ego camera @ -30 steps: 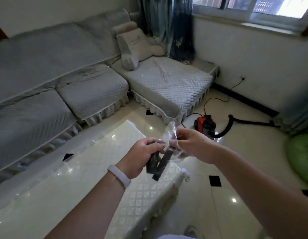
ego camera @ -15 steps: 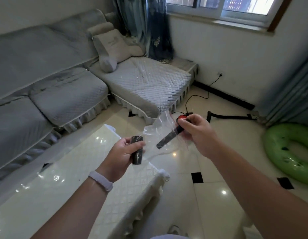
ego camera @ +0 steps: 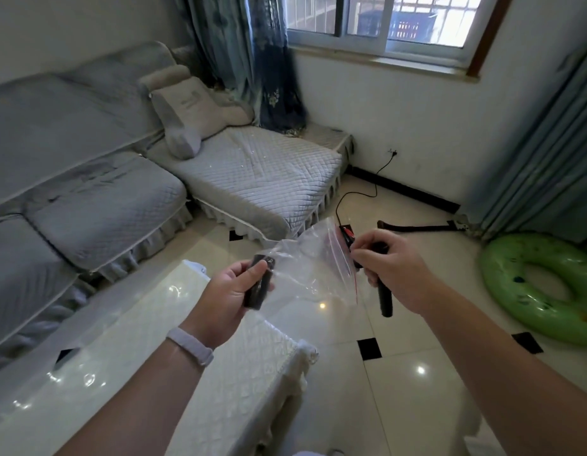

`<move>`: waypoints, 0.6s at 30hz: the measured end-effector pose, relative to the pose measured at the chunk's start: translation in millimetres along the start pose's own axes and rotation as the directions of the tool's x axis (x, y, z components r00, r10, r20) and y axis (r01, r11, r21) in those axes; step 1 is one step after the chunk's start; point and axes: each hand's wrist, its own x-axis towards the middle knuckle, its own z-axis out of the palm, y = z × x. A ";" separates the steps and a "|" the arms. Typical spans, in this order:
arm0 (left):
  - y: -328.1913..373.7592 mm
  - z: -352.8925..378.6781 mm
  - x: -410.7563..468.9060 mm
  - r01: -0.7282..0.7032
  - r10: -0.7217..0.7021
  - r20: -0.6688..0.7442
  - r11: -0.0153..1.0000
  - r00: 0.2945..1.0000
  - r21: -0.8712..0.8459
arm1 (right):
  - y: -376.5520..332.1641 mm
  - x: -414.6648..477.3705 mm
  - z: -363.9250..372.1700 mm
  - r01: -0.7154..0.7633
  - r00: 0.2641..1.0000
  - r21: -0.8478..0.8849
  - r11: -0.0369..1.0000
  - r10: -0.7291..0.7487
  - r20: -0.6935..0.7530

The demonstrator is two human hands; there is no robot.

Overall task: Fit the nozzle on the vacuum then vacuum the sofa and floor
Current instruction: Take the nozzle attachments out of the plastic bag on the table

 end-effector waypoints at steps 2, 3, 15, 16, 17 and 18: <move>4.3 -1.8 0.6 -0.012 0.012 -0.005 1.000 1.000 0.021 | -2.5 -2.7 9.2 0.029 0.997 -0.063 0.998 -0.025 0.069; 5.9 -3.8 1.3 -0.019 0.019 -0.010 0.999 1.000 0.033 | -2.7 -2.2 13.8 0.042 0.995 -0.090 0.995 -0.034 0.089; 17.6 -28.4 -6.5 -0.040 0.038 -0.035 0.998 0.999 -0.053 | -2.9 22.6 85.5 0.091 0.986 -0.327 0.941 -0.038 0.163; 19.4 -31.3 -7.8 -0.041 0.040 -0.026 0.997 0.999 -0.067 | -4.5 24.3 90.7 0.078 0.987 -0.323 0.943 -0.028 0.156; 21.2 -34.5 -9.3 -0.045 0.044 -0.018 0.996 0.999 -0.082 | -5.8 26.2 94.8 0.063 0.988 -0.322 0.945 -0.014 0.151; 23.5 -37.8 -11.4 -0.049 0.048 -0.012 0.994 0.999 -0.098 | -7.0 27.8 98.2 0.045 0.989 -0.327 0.944 0.004 0.149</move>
